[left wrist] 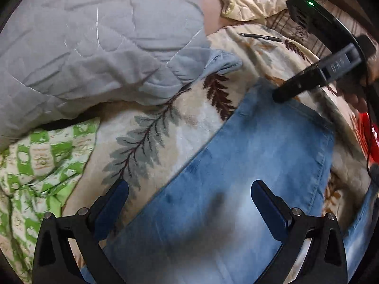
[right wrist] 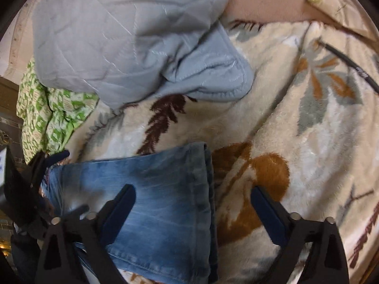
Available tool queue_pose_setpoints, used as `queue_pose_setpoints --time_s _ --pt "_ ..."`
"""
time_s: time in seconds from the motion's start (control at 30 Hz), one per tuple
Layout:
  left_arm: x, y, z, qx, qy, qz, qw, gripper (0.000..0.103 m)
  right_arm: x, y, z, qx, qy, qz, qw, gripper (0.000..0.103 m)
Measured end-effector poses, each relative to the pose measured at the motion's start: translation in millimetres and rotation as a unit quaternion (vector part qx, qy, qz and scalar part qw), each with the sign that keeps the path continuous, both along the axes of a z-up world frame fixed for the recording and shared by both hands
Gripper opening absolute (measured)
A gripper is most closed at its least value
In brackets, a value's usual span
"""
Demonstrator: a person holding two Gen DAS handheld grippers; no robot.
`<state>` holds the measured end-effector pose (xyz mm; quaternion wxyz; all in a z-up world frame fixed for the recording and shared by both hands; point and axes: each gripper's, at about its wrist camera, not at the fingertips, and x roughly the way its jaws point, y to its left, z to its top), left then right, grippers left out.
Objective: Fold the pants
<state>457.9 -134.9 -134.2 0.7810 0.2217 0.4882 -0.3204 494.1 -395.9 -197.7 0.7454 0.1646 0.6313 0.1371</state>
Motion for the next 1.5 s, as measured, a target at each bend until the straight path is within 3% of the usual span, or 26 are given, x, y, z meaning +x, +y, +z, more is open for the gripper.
queue_pose_setpoints --time_s 0.23,0.4,0.43,0.5,0.53,0.63,0.87,1.07,1.23,1.37,1.5 --pt "14.3 -7.5 -11.0 -0.003 0.019 -0.001 0.9998 0.103 14.1 9.5 -4.4 0.006 -0.01 0.014 1.0 0.082" --pt "20.0 -17.2 -17.3 0.005 0.023 -0.01 0.9997 0.101 21.7 19.4 -4.1 -0.017 -0.022 0.04 0.999 0.042" --pt "20.6 -19.9 -20.2 0.01 0.028 -0.013 0.9995 0.094 21.0 21.5 -4.7 -0.022 -0.024 0.043 0.999 0.039" --pt "22.9 -28.5 -28.5 0.025 0.041 -0.016 0.9987 0.066 19.3 23.2 -4.3 -0.028 -0.032 0.049 0.998 0.029" --pt "23.4 -29.1 -31.4 0.029 0.046 -0.016 0.9984 0.044 18.7 23.0 -4.4 -0.029 -0.036 0.051 0.998 0.027" --pt "21.8 -33.0 -27.8 0.018 0.054 -0.021 0.9982 0.014 14.7 28.1 0.3 -0.037 -0.05 0.061 0.996 0.023" --pt "1.7 -35.1 -0.1 0.026 0.017 -0.027 0.9991 0.007 -1.2 35.0 25.7 -0.053 -0.092 0.085 0.991 0.019" --pt "-64.8 -26.1 59.6 -0.009 -0.053 -0.036 0.9979 0.006 -56.3 24.3 79.5 -0.056 -0.166 0.1 0.979 0.019" --pt "-163.6 -13.1 98.9 -0.03 -0.105 -0.056 0.9925 0.006 -145.6 27.8 128.7 -0.062 -0.237 0.121 0.962 0.019" --pt "-245.5 -16.4 107.9 -0.043 -0.14 -0.067 0.987 0.006 -226.6 30.6 150.3 -0.081 -0.273 0.134 0.949 0.018" --pt "-326.7 -25.0 99.2 -0.051 -0.164 -0.085 0.9815 0.006 -303.7 25.7 146.1 -0.103 -0.286 0.143 0.942 0.018"
